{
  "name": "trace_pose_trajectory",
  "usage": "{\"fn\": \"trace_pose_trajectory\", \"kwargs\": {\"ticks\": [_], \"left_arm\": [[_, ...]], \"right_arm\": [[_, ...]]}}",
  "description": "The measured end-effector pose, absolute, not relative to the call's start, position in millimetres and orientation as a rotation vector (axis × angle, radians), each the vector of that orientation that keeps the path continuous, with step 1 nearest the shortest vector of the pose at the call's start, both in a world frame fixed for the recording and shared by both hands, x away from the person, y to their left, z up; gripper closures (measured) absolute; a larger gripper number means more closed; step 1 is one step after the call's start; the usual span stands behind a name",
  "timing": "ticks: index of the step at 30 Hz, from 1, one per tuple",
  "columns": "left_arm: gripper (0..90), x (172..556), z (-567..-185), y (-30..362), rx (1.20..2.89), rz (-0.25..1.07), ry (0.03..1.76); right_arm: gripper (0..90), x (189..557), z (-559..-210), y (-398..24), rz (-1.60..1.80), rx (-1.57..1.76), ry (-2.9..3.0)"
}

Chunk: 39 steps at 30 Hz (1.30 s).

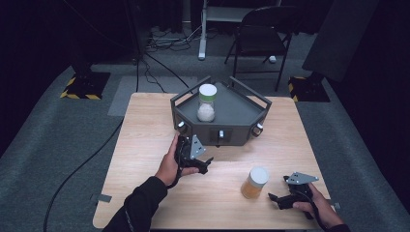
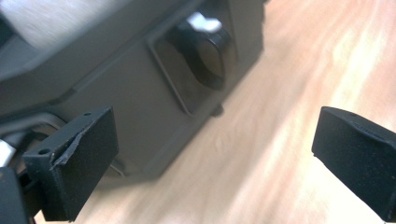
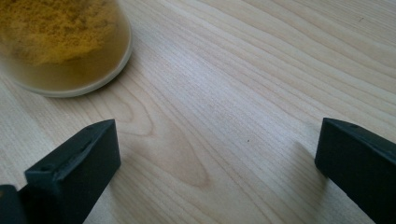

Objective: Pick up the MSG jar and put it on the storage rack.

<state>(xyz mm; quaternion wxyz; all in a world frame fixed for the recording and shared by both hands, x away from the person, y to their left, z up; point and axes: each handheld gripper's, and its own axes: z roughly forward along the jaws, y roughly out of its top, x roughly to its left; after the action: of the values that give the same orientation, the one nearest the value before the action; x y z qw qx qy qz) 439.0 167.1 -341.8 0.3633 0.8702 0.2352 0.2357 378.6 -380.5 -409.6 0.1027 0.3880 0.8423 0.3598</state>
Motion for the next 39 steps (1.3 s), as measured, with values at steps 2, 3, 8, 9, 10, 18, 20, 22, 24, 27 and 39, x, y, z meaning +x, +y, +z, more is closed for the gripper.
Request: {"fn": "trace_pose_trajectory", "kwargs": {"ticks": [2, 3, 8, 9, 10, 18, 20, 22, 24, 27, 39], "left_arm": [[0.5, 437.0, -340.7, 169.1, 2.262, 0.594, 0.592], [0.5, 434.5, -341.0, 170.5, 2.269, 0.59, 0.592], [0.5, 425.8, -342.5, 176.6, 2.31, 0.591, 0.573], [0.5, 425.0, -342.4, 178.8, 2.325, 0.584, 0.57], [0.6, 423.3, -342.7, 179.9, 2.334, 0.584, 0.575], [0.7, 411.9, -344.3, 193.7, 2.383, 0.595, 0.579], [0.7, 409.6, -345.0, 198.3, 2.392, 0.595, 0.586], [0.7, 408.1, -345.3, 201.9, 2.404, 0.589, 0.596], [0.7, 405.6, -346.5, 206.2, 2.408, 0.585, 0.609], [0.8, 402.3, -348.0, 213.9, 2.405, 0.567, 0.633], [0.9, 395.6, -353.6, 238.5, 2.422, 0.478, 0.747]], "right_arm": [[0.0, 378.6, -409.6, -380.5, 1.062, 1.145, 2.486], [0.0, 378.6, -409.6, -380.5, 1.062, 1.145, 2.486], [0.0, 378.6, -409.6, -380.5, 1.062, 1.145, 2.486], [0.0, 378.6, -409.6, -380.5, 1.062, 1.145, 2.486], [0.0, 378.6, -409.6, -380.5, 1.062, 1.145, 2.486], [0.0, 378.7, -409.3, -380.5, 1.059, 1.145, 2.488], [0.0, 378.7, -409.3, -380.5, 1.059, 1.145, 2.488], [0.0, 378.7, -409.3, -380.4, 1.059, 1.145, 2.488], [0.0, 378.7, -409.4, -380.5, 1.059, 1.145, 2.488], [0.0, 378.7, -409.3, -380.4, 1.059, 1.145, 2.488], [0.0, 378.6, -409.3, -380.4, 1.059, 1.146, 2.488]]}}
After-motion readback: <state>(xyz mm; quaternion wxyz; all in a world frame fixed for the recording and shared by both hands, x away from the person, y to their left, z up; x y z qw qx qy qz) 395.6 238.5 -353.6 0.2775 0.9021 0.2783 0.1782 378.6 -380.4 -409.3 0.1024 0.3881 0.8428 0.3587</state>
